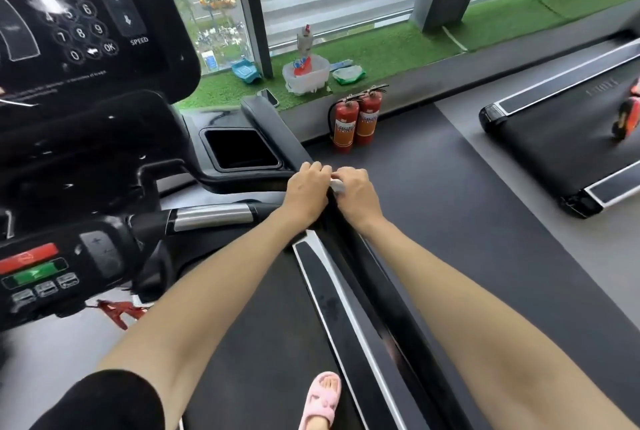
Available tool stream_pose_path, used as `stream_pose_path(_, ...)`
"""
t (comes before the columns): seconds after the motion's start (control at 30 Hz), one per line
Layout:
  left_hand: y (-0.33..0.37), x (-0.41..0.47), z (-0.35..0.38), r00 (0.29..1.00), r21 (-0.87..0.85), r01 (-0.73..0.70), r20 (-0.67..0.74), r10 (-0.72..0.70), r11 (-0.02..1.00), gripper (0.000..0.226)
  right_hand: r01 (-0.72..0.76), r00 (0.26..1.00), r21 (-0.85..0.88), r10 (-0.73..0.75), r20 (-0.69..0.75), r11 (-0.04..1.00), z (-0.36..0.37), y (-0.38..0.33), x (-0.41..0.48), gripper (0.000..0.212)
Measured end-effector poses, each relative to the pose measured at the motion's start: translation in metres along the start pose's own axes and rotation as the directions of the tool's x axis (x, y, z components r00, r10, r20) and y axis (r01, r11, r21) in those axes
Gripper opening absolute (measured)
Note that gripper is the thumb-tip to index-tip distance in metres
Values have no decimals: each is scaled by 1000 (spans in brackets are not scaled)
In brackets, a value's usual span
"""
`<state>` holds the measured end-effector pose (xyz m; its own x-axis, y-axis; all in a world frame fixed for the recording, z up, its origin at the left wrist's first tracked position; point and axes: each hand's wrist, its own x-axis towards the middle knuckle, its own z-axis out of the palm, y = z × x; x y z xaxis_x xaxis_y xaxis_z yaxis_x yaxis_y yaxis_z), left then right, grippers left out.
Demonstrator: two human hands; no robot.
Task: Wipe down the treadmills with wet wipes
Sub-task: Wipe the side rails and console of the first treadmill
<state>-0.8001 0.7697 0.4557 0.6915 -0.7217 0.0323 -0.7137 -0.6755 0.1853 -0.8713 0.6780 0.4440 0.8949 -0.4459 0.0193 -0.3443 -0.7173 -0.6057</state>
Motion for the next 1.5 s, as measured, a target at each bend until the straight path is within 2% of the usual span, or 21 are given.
stream_pose_path(0.1,1,-7,6,998,-68,41,43,-38,997,23,-34,999,-47,36,38,998,4,3,-3,34)
stream_pose_path(0.33,17,-37,8,985,-119,22,171,-2,993,27,-99,989,-71,107,106,993,-2,18,-36,27)
stream_pose_path(0.47,39,-63,12,977,-167,26,214,10,986,27,-103,985,-100,116,130,990,-12,32,-73,30)
stream_pose_path(0.57,62,-87,15,974,-189,15,225,28,982,27,-99,987,-90,109,114,991,-22,42,-110,33)
stream_pose_path(0.8,131,-163,36,969,-231,-22,233,78,973,23,-123,983,-92,134,126,988,-47,76,-209,23)
stream_pose_path(0.97,191,-228,54,959,-234,-100,237,156,967,19,-198,972,-105,209,112,975,-63,107,-301,18)
stream_pose_path(1.33,293,-357,90,935,-246,-202,238,261,948,18,-244,957,-153,264,124,958,-97,151,-465,23)
stream_pose_path(1.5,329,-403,100,923,-255,-225,253,289,940,16,-227,949,-261,273,155,938,-110,166,-523,26)
